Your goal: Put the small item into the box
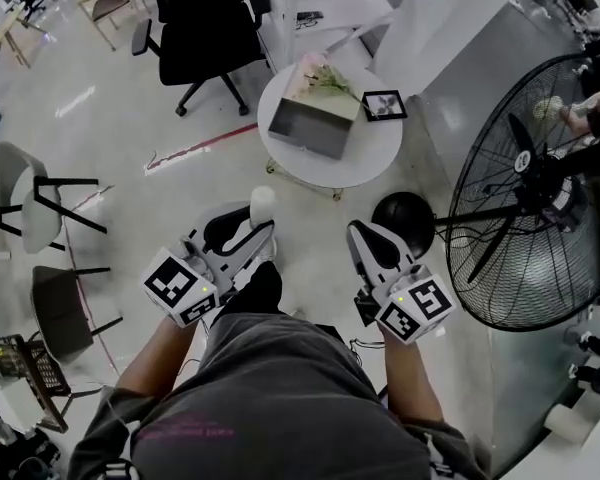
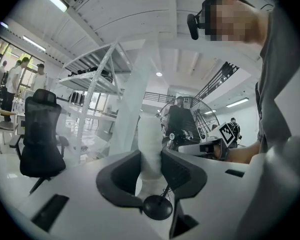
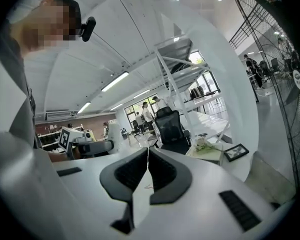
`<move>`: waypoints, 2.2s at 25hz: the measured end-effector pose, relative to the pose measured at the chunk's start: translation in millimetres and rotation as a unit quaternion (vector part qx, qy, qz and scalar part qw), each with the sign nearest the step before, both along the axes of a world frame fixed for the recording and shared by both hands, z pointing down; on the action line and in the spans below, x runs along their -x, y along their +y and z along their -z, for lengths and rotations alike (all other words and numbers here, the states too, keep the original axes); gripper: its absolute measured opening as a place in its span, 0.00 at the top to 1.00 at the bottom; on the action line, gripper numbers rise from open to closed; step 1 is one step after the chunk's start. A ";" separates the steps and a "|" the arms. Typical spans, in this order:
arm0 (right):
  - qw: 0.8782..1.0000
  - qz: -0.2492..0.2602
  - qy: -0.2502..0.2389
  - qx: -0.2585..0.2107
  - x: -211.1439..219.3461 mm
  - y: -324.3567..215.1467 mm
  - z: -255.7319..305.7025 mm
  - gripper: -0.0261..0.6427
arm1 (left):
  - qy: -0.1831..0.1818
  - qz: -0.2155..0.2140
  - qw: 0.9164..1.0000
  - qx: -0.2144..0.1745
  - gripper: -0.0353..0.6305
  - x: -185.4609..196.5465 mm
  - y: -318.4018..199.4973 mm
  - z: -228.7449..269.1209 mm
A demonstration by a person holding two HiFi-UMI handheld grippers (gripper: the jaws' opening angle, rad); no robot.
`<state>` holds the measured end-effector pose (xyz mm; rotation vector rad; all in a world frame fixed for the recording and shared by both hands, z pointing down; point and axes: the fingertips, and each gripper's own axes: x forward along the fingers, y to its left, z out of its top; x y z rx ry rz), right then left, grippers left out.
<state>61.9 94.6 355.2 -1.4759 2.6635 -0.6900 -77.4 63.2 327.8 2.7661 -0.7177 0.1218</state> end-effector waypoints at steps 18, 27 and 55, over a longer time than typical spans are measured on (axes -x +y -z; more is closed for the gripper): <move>0.998 -0.051 0.021 0.027 21.8 -145.6 -9.2 0.93 | 0.000 -0.048 0.999 0.022 0.74 28.1 -159.7 -17.1; 0.998 -0.048 0.027 0.039 17.9 -179.0 -21.6 0.93 | -0.008 -0.045 0.998 0.039 0.74 28.1 -191.1 -37.0; 0.994 0.009 0.006 0.112 -88.4 -297.8 -127.7 0.93 | -0.168 -0.072 0.979 0.090 0.74 -101.4 -286.6 -202.0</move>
